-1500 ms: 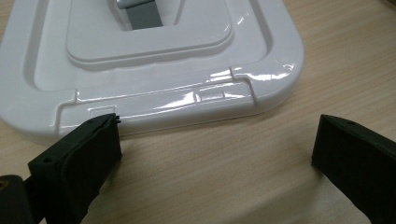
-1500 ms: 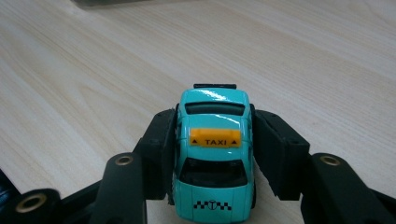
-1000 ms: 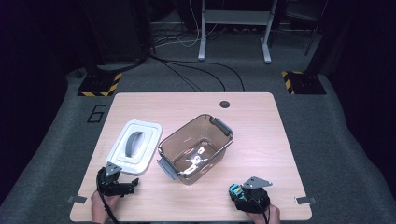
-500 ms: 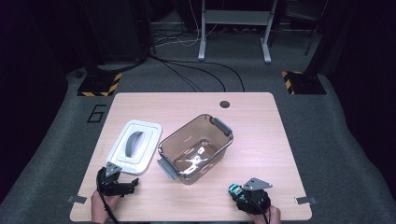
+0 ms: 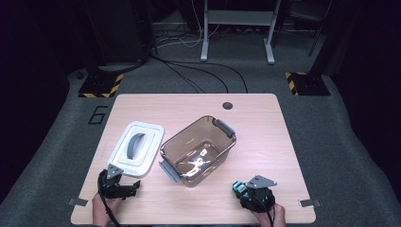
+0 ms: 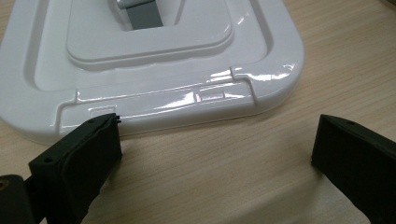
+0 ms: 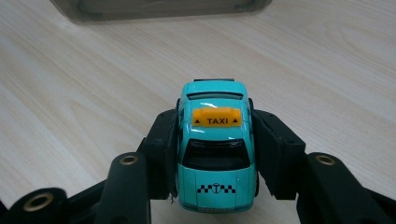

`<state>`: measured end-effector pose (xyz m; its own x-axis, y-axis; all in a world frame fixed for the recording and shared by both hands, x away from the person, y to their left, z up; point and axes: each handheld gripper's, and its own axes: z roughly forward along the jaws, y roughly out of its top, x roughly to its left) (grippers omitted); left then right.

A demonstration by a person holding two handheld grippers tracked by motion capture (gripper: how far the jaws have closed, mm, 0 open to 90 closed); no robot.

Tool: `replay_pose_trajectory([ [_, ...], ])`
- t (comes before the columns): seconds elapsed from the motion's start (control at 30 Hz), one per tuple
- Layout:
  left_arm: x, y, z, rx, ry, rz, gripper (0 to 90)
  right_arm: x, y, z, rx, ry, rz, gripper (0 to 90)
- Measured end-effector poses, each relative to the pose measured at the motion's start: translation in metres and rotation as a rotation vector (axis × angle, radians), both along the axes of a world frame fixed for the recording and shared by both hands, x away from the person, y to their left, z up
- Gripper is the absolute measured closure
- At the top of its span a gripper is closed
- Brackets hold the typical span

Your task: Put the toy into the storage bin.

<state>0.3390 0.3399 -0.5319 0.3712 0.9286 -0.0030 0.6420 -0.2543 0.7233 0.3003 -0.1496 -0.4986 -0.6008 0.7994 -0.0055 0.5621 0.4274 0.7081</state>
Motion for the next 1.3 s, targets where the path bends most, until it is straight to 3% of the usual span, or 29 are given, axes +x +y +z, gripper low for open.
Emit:
replay_pose_trajectory([
  [0.47, 0.0, 0.0, 0.0, 0.0, 0.0, 0.0, 1.0, 0.022, -0.008, 0.003, 0.001, -0.006, -0.046, 52.5],
  [0.93, 0.0, 0.0, 0.0, 0.001, 0.0, 0.0, 1.0, 0.053, -0.022, -0.001, 0.023, 0.026, -0.113, 52.5],
  [1.3, 0.0, 0.0, 0.0, 0.0, 0.0, 0.0, 1.0, 0.076, -0.023, 0.006, 0.017, 0.003, -0.137, 52.6],
])
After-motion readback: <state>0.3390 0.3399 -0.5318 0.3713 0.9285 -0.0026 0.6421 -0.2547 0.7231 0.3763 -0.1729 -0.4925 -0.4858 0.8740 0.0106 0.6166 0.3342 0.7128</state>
